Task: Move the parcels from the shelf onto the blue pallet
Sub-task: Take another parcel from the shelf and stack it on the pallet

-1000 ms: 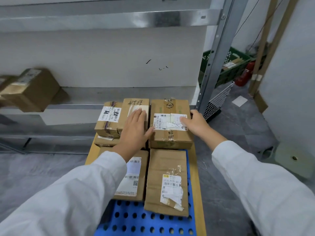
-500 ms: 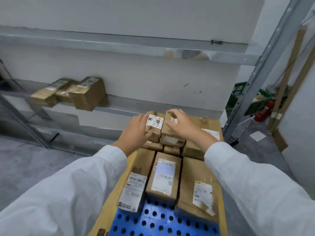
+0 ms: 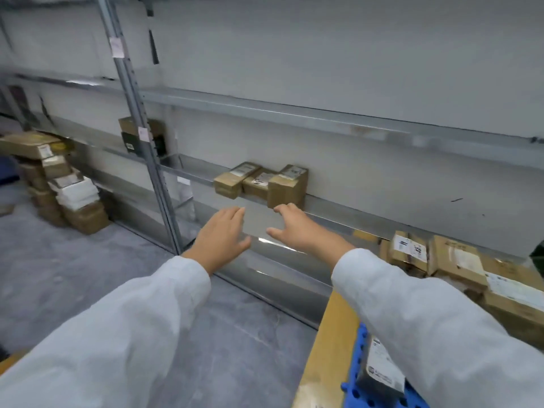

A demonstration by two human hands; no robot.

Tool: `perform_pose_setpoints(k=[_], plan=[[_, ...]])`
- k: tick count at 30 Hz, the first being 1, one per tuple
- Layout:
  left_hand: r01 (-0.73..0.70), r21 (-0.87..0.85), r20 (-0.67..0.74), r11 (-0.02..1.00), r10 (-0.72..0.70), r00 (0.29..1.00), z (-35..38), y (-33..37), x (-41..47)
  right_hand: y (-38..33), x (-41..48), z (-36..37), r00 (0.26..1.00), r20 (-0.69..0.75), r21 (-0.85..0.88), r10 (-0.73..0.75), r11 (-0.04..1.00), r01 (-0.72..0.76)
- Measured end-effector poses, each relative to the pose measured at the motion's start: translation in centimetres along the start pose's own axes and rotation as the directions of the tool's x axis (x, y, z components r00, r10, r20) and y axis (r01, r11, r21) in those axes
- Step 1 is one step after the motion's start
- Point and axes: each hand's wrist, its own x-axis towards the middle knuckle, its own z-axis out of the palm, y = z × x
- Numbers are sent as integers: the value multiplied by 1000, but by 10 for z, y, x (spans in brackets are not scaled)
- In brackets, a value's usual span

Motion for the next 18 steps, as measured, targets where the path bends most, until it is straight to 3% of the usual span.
perform_pose_setpoints(k=[7,18], plan=[[17,10,-45,1000,-17,999,-23,-82,-31,-74,39,53,999,29,-76,-14,997,16],[-29,19,-14,999,29,999,-11,-159,8,-105,124,71,999,22,-211,-43,976,46]])
